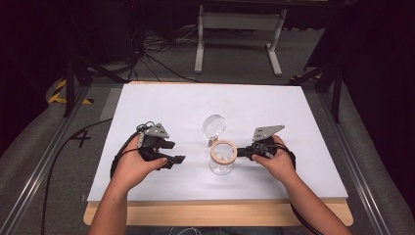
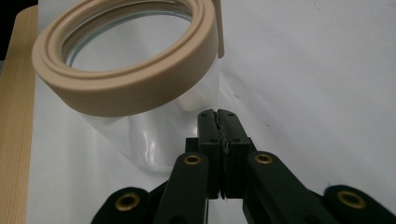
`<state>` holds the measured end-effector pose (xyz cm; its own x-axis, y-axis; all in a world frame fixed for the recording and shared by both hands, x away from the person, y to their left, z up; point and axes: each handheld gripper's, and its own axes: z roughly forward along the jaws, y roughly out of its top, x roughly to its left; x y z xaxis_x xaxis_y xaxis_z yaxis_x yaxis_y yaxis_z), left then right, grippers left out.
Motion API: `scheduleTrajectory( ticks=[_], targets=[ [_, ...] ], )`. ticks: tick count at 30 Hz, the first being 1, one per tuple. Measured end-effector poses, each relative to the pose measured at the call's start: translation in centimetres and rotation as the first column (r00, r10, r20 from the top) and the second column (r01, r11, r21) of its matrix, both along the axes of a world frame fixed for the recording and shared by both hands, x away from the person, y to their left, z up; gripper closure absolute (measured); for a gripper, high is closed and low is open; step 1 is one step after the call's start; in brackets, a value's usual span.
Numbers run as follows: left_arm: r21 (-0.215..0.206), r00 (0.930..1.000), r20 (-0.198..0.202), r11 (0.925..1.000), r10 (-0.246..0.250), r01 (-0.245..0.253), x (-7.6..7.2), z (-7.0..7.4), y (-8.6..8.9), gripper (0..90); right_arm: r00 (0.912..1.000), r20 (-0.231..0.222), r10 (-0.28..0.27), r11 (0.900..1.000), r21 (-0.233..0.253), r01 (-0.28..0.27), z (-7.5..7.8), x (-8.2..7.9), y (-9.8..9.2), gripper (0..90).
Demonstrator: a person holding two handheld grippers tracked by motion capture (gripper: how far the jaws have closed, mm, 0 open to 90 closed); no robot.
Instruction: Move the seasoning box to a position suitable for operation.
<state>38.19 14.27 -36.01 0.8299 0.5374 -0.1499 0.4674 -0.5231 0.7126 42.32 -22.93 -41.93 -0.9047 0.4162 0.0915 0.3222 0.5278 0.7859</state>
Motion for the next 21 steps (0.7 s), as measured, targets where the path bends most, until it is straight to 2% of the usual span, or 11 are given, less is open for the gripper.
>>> scheduleTrajectory(
  ticks=[9, 21],
  targets=[
    [0.004, 0.9999, -0.011, 0.9999, 0.011, -0.010, 0.3, -0.3, 0.1, 35.6, 0.9996, -0.027, 0.000, 1.000, -0.017, -0.001, 0.1, -0.3, 0.1, 90.0],
    [0.005, 0.9999, -0.014, 0.9999, 0.009, -0.009, 0.5, -0.3, 0.1, 35.6, 0.9973, -0.051, 0.052, 0.998, -0.039, -0.054, 0.3, -1.1, 0.8, 90.0]
  ],
)
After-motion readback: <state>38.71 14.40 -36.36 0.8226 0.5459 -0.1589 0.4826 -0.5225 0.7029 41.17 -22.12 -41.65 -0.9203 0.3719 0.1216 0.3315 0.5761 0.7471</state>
